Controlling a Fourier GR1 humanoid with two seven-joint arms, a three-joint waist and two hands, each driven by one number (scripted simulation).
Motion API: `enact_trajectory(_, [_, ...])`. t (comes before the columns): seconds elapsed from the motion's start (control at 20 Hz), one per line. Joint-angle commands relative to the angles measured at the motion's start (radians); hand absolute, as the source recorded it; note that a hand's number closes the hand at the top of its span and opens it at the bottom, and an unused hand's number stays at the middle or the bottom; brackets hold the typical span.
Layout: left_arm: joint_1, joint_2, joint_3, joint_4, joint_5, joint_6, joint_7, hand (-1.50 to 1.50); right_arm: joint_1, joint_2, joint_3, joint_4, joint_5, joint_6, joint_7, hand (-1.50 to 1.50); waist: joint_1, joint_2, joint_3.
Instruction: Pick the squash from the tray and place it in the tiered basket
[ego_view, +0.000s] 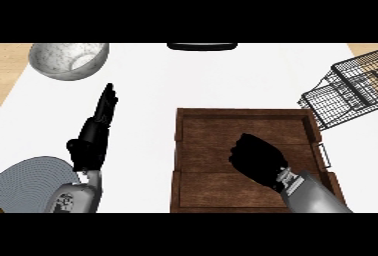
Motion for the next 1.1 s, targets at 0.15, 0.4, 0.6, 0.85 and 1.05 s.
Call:
enact_trajectory(0.15, [0.009, -0.008, 0.007, -0.01, 0.001, 0.008, 0.004, 0.0, 0.18, -0.081, -0.216, -0.022, -0.042, -0.117, 0.1, 1.5, -0.039, -0.001, 0.004])
enact_trajectory(0.4, [0.045, 0.014, 0.023, -0.04, 0.0, 0.009, 0.019, 0.0, 0.309, -0.171, -0.529, 0.052, -0.194, -0.209, 0.13, 1.5, -0.052, -0.002, 0.004])
enact_trajectory(0.6, [0.026, -0.003, 0.013, 0.003, -0.005, 0.008, -0.016, 0.0, 0.452, -0.188, -0.633, -0.093, -0.249, -0.268, 0.152, 1.5, -0.041, -0.001, 0.002])
enact_trajectory(0.85, [0.052, 0.006, 0.007, -0.05, -0.003, -0.004, 0.022, 0.0, 0.454, -0.258, -0.84, -0.319, -0.41, -0.118, 0.16, 1.5, -0.033, -0.004, 0.001])
enact_trajectory(1.05, [0.055, -0.021, -0.015, -0.017, -0.033, 0.023, -0.015, 0.0, 0.437, -0.284, -1.02, -0.416, -0.56, -0.037, 0.152, 1.5, -0.03, -0.003, 0.001])
